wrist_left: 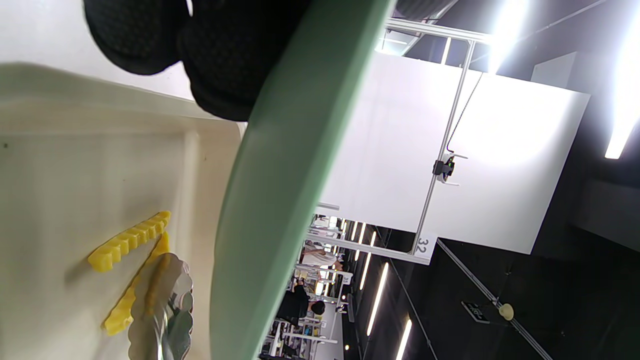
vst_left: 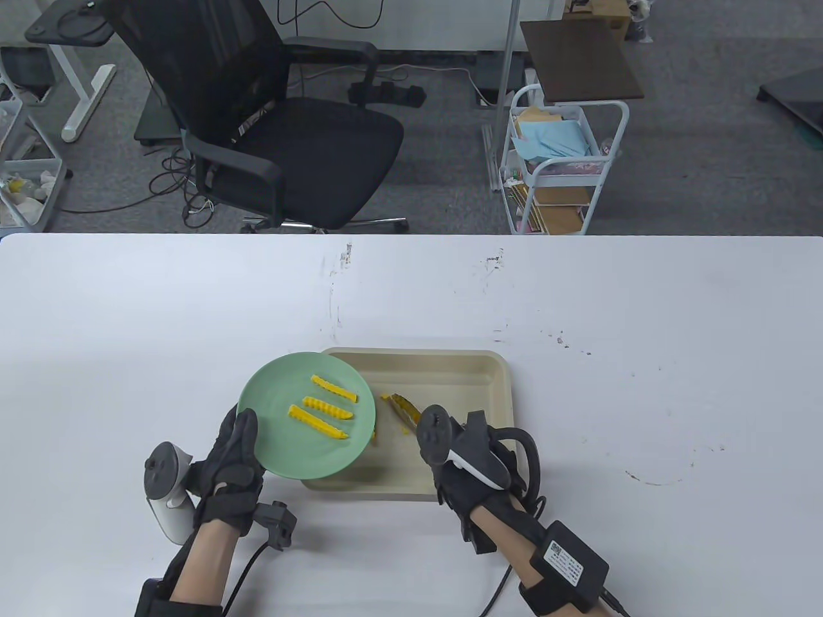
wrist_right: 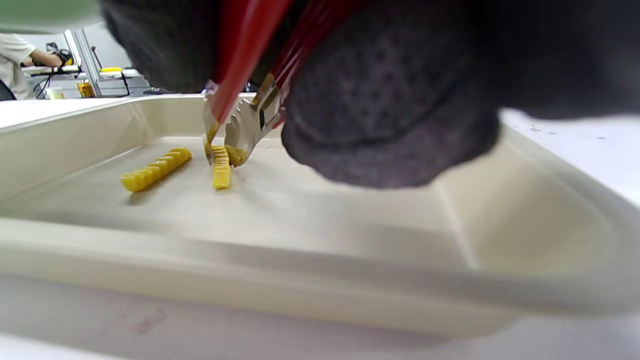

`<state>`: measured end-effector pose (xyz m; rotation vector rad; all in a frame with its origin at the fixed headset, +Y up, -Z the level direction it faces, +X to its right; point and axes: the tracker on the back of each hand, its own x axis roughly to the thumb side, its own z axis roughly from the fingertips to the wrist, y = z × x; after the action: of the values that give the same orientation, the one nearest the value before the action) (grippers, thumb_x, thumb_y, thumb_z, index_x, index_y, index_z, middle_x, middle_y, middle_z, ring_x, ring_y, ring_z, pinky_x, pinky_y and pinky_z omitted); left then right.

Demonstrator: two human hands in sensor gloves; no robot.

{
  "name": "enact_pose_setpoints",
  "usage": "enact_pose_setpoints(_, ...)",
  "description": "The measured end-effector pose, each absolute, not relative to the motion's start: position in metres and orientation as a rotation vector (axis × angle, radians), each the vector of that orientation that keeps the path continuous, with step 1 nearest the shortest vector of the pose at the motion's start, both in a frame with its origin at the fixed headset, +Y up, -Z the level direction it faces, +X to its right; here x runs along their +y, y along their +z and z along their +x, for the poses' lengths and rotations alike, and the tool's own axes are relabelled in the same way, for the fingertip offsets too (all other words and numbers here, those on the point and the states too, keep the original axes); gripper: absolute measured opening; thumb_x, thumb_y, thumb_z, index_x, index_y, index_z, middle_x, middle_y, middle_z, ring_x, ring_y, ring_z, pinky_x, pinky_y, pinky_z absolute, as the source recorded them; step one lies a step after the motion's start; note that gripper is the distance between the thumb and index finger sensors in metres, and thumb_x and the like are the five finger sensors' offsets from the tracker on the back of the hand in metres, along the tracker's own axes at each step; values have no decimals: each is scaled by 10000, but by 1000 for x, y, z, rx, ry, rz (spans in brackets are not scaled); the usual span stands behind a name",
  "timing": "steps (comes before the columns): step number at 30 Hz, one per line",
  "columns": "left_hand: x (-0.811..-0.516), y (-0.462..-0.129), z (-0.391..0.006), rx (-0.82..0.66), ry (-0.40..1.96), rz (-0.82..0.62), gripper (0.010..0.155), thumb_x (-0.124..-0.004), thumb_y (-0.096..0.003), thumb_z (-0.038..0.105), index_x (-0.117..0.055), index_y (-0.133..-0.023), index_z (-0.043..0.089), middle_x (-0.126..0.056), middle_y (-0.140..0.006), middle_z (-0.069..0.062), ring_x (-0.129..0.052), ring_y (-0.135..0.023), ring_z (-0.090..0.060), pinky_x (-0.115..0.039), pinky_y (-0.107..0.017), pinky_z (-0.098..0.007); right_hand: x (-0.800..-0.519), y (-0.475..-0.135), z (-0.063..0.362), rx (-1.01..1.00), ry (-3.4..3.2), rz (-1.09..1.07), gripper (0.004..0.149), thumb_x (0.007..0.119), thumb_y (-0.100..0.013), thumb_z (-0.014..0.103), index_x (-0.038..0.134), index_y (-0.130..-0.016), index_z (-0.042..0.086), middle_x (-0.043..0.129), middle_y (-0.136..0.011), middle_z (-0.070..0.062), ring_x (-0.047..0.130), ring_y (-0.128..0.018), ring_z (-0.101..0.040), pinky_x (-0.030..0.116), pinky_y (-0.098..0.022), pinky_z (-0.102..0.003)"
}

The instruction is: Hold plate and receive fries gripped by tongs from baking tray

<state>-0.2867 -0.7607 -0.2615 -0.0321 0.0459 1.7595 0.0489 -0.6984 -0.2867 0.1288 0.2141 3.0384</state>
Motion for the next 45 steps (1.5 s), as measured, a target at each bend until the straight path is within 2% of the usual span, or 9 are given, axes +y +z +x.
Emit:
enact_pose_setpoints(7,-761,-262,-287,49,1765,-30,624,-456,-640,400,-254,-1095,23,-614,-939,-121,-862,-611,-284,-687,-536,-561,-682,-293,84,116,2887,53,546,752,-430,464,726,-926,236,967,-650,-194,1061,-103,-231,902,-55,-453)
enact_pose_setpoints(11,-761,-261,-287,57,1766,-33,625,-457,-639,399,-260,-1093,17,-627,-933,-119,-882,-601,-274,-713,-522,-554,-650,-284,99,-53,2828,48,547,754,-430,466,730,-925,234,968,-649,-193,1059,-101,-233,898,-53,-454)
enact_pose_setpoints(17,-761,-261,-286,56,1772,-41,625,-457,-637,396,-266,-1093,13,-638,-929,-119,-895,-595,-267,-727,-514,-549,-614,-257,85,-179,2751,259,548,755,-431,470,733,-924,234,970,-648,-189,1060,-100,-231,898,-52,-451)
enact_pose_setpoints(21,-761,-261,-286,56,1771,-44,618,-453,-637,386,-268,-1094,13,-637,-930,-121,-891,-595,-272,-721,-516,-553,-603,-242,62,-106,2720,435,548,753,-433,473,733,-926,235,969,-655,-186,1060,-107,-232,897,-58,-451)
enact_pose_setpoints(27,-761,-262,-285,44,1775,-54,612,-451,-637,384,-280,-1096,17,-643,-929,-117,-894,-592,-269,-722,-516,-552,-604,-231,24,-3,2767,655,551,752,-432,478,731,-928,238,969,-659,-182,1062,-114,-232,900,-64,-449)
enact_pose_setpoints(31,-762,-262,-285,41,1772,-55,605,-455,-638,384,-295,-1100,28,-653,-929,-106,-894,-590,-268,-719,-518,-551,-611,-228,7,40,2810,721,551,751,-432,479,730,-928,241,968,-662,-178,1064,-119,-233,901,-67,-450)
enact_pose_setpoints(39,-762,-262,-284,41,1773,-57,605,-459,-638,385,-302,-1100,28,-657,-926,-110,-894,-582,-268,-715,-519,-553,-620,-228,-10,56,2865,757,553,749,-431,484,725,-930,246,966,-668,-174,1063,-126,-233,900,-75,-451)
enact_pose_setpoints(45,-762,-263,-284,37,1779,-61,605,-458,-639,386,-302,-1101,27,-656,-926,-111,-893,-585,-270,-714,-520,-553,-617,-227,-1,25,2811,733,588,746,-422,514,708,-943,245,952,-692,-174,1062,-152,-235,900,-93,-450)
